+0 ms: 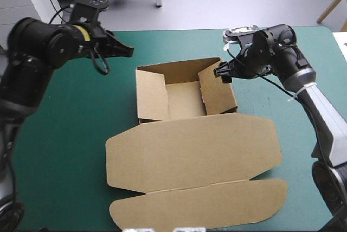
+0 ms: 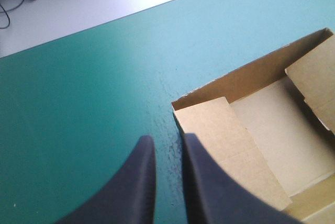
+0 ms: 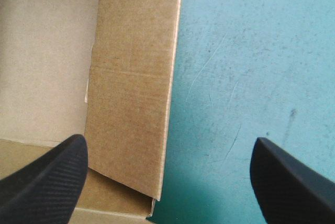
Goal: Fold the box
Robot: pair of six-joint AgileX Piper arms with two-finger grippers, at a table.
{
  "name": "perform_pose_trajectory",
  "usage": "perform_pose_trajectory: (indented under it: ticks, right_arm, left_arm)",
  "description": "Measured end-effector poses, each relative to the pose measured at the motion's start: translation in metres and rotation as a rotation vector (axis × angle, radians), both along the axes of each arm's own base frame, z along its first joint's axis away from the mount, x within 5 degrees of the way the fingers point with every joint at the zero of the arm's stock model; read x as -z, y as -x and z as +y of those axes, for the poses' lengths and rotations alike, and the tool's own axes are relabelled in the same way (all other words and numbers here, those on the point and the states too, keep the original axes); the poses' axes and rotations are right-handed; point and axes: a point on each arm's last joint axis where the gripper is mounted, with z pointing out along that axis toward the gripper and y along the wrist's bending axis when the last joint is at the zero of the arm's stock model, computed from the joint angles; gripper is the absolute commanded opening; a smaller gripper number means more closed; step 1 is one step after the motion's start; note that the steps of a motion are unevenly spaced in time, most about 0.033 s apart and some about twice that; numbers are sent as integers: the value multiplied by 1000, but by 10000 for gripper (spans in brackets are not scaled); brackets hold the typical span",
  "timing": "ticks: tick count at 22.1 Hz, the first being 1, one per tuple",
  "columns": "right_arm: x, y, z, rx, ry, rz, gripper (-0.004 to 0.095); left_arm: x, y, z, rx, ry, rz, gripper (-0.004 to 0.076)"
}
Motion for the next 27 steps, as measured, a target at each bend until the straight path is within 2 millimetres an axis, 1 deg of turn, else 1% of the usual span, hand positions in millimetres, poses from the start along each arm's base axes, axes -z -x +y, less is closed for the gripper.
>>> perform_pose_trajectory:
  ticks: [2,5,6,7,8,9,10,11,12,13,14,15,19,22,23,25,27]
  right_arm:
    - [2,-1,1,-6,-3,7,783]
    - [8,-5,5,-29,-9,16,783]
    - [13,-8,6,-33,-6,25,783]
    - [22,-15,8,-37,0,43,783]
    - [28,-18,10,-41,7,56,783]
    - [42,-27,13,-45,20,86,783]
    - [50,-31,14,-47,25,99,783]
    - [62,-38,17,-49,30,110,783]
    - [68,-42,18,-49,33,118,783]
    - [77,-47,20,-49,37,130,783]
    - [81,-49,21,-50,39,138,783]
    - [88,-52,22,-50,40,148,782]
    - [96,-56,25,-50,23,160,782]
    - [110,-60,29,-56,14,198,782]
    - [115,-61,30,-57,13,210,782]
    - [117,-62,31,-57,7,217,763]
    - [117,-62,31,-57,1,219,702]
  left_arm:
    - [-9,20,10,8,7,-27,-10]
    - [-15,47,25,11,16,-52,-10]
    - [-18,57,30,12,24,-64,-10]
    - [-18,77,41,15,34,-74,-10]
    - [-17,84,45,15,36,-78,-10]
    - [-13,102,54,16,40,-82,-10]
    - [-9,108,57,17,38,-75,-10]
    - [-1,123,65,17,35,-69,-10]
    - [3,128,68,18,32,-65,-10]
    - [14,139,74,17,25,-50,-10]
    - [18,145,77,18,24,-48,-10]
    - [30,154,81,19,17,-31,-10]
    - [59,173,92,20,-1,6,-10]
    - [75,183,97,20,-11,24,-10]
    - [79,185,98,20,-14,28,-10]
    - [81,188,99,20,-13,26,-10]
    - [81,189,100,21,-11,22,-10]
